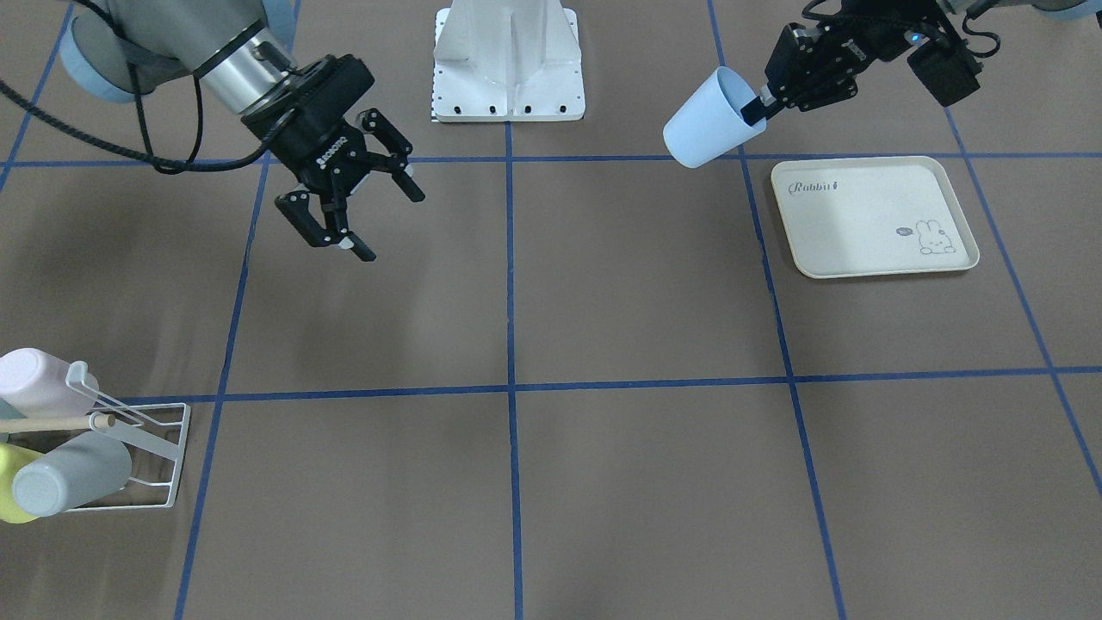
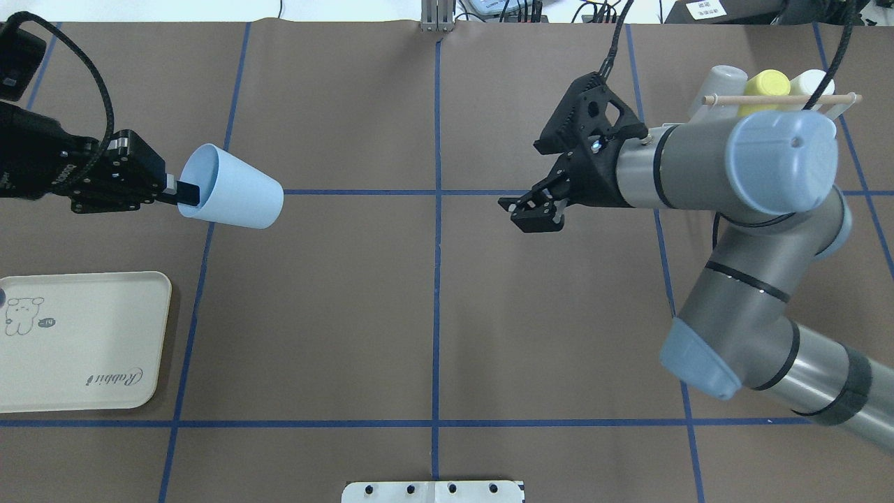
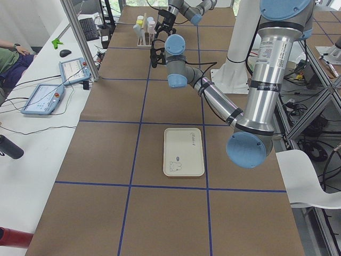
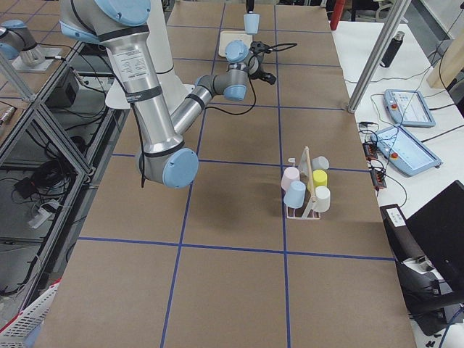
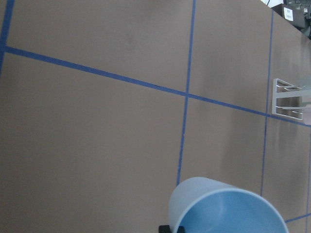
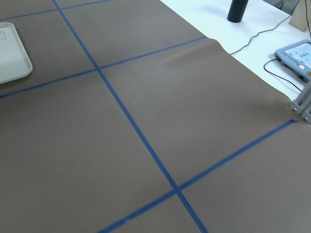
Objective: Transfer IKEA cup to right arm and place on rack
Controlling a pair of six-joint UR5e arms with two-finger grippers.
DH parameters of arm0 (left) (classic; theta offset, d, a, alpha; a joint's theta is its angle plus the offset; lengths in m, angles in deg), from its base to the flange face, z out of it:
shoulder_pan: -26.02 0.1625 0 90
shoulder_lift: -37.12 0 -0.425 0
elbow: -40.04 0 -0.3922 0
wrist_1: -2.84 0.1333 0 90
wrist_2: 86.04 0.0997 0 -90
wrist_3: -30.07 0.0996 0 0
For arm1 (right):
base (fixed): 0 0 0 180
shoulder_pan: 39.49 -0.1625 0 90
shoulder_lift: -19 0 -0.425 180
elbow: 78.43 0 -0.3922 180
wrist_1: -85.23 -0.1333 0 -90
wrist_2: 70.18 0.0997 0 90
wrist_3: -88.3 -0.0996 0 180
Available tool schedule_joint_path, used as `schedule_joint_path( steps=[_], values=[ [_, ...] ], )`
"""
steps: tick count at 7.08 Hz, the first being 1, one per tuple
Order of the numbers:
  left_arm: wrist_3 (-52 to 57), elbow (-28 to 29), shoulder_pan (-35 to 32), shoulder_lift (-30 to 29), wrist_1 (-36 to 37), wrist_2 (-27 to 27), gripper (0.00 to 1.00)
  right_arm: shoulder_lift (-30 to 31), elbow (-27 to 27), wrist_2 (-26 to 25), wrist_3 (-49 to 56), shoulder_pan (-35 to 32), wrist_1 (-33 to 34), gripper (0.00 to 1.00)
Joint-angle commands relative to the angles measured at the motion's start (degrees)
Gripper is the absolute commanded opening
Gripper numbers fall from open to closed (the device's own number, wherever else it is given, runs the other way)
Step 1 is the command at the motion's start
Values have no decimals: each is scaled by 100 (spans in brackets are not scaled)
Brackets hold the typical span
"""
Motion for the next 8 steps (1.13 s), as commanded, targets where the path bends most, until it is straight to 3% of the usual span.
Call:
schedule_joint_path(
  steps=[1, 2, 3, 8],
  values=[
    [-618, 246, 83, -575, -203, 35, 0, -574, -201, -501, -6, 628, -96, 98],
    [-794, 474, 275, -760, -370, 53, 0, -577, -254, -1129, 38, 1013, -593, 98],
    [-840, 572, 372, -884, -380, 218, 0, -577, -429, -1344, 108, 1164, -1041, 98],
    [-823, 626, 1074, -1105, -380, 885, 0, -568, -492, -1442, 425, 1263, -1705, 98]
  ],
)
